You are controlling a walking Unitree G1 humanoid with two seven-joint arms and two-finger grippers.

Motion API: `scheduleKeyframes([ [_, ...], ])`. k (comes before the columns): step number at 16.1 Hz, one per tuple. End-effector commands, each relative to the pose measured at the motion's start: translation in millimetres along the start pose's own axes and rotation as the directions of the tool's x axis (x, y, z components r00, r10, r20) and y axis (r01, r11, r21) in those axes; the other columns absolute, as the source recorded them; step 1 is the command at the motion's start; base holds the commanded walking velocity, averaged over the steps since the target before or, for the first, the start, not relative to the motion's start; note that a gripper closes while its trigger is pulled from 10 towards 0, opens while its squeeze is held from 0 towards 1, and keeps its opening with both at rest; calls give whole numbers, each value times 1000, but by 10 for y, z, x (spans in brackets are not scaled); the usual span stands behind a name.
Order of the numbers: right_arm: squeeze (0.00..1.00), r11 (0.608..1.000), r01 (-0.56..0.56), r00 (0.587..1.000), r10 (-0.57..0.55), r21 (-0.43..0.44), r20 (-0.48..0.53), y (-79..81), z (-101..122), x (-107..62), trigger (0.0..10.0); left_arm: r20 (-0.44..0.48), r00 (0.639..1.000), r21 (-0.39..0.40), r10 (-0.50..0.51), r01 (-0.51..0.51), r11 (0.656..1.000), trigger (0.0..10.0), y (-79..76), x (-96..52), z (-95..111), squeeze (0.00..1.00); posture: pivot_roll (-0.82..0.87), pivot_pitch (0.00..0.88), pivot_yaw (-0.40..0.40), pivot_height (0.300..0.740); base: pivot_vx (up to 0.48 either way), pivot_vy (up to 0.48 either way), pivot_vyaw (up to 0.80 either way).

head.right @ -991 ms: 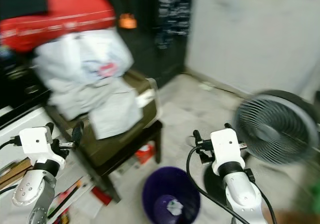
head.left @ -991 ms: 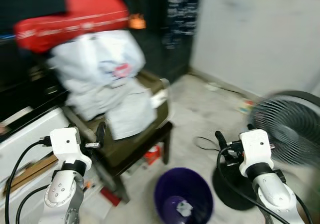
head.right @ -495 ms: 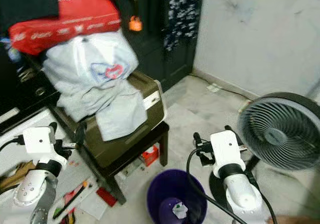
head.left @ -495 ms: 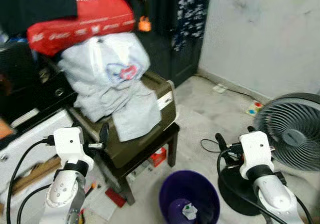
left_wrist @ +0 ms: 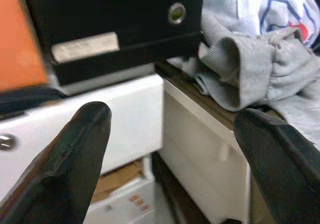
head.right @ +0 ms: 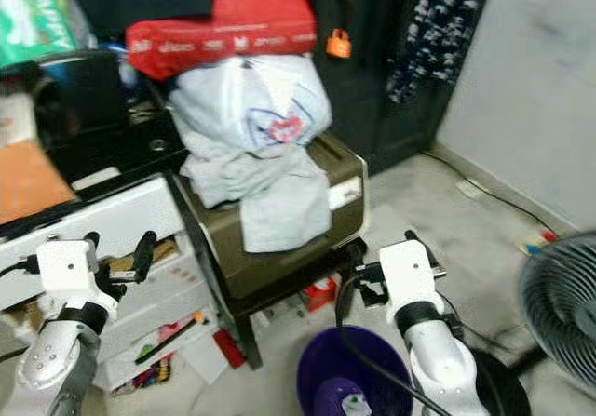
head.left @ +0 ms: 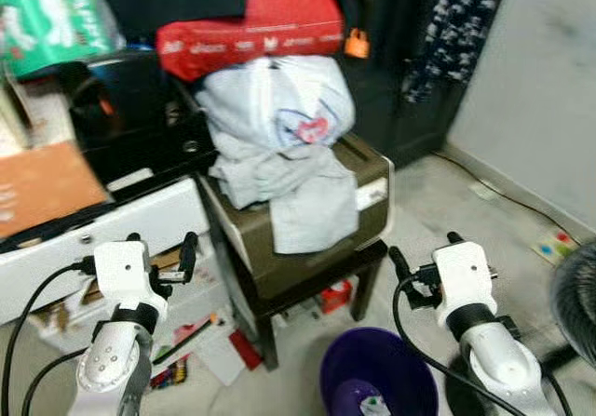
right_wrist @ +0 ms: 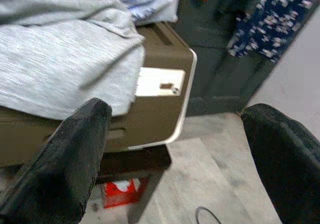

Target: Clean up the room

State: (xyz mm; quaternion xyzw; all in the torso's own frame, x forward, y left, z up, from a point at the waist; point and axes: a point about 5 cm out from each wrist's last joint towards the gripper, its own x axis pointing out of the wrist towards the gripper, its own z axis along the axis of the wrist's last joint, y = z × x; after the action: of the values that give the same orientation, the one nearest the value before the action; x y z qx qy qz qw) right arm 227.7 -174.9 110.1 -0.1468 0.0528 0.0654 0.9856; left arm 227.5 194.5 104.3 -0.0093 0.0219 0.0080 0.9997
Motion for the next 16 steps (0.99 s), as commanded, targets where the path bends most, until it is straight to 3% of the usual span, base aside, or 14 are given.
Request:
scheduleKeyframes([
  [1, 0, 1000, -4, 1000, 4, -12, 11, -4, 31, -10, 10000, 23, 1000, 29, -20, 20, 999, 10000, -41, -10, 51, 0, -116, 0, 26, 740, 0, 0, 800],
  [4, 0, 1000, -3, 1000, 3, -9, 15, 8, 42, -12, 10000, 26, 997, -11, -79, 80, 997, 10000, -115, -80, 77, 0, -117, 0, 25, 740, 0, 0, 800],
  [6, 0, 1000, 5, 1000, -5, -5, 17, -3, 53, -16, 10000, 15, 998, 6, -64, 64, 998, 10000, -72, -139, 47, 0, -118, 0, 24, 740, 0, 0, 800],
  [8, 0, 1000, 9, 1000, -9, 5, 12, -5, 45, -33, 10000, -11, 999, 14, -31, 31, 999, 10000, -31, -170, -3, 0, -120, 0, 22, 740, 0, 0, 0],
  [12, 0, 1000, 6, 1000, -6, -7, 21, -12, 66, -21, 10000, -6, 999, 26, -33, 33, 999, 10000, -52, -144, 13, 0, -126, 0, 19, 740, 0, 0, 0],
  [16, 0, 1000, -3, 1000, 3, -12, 16, 2, 60, -37, 10000, -10, 999, 24, -35, 35, 999, 10000, -65, -143, 4, 0, -128, 0, 19, 740, 0, 0, 756],
])
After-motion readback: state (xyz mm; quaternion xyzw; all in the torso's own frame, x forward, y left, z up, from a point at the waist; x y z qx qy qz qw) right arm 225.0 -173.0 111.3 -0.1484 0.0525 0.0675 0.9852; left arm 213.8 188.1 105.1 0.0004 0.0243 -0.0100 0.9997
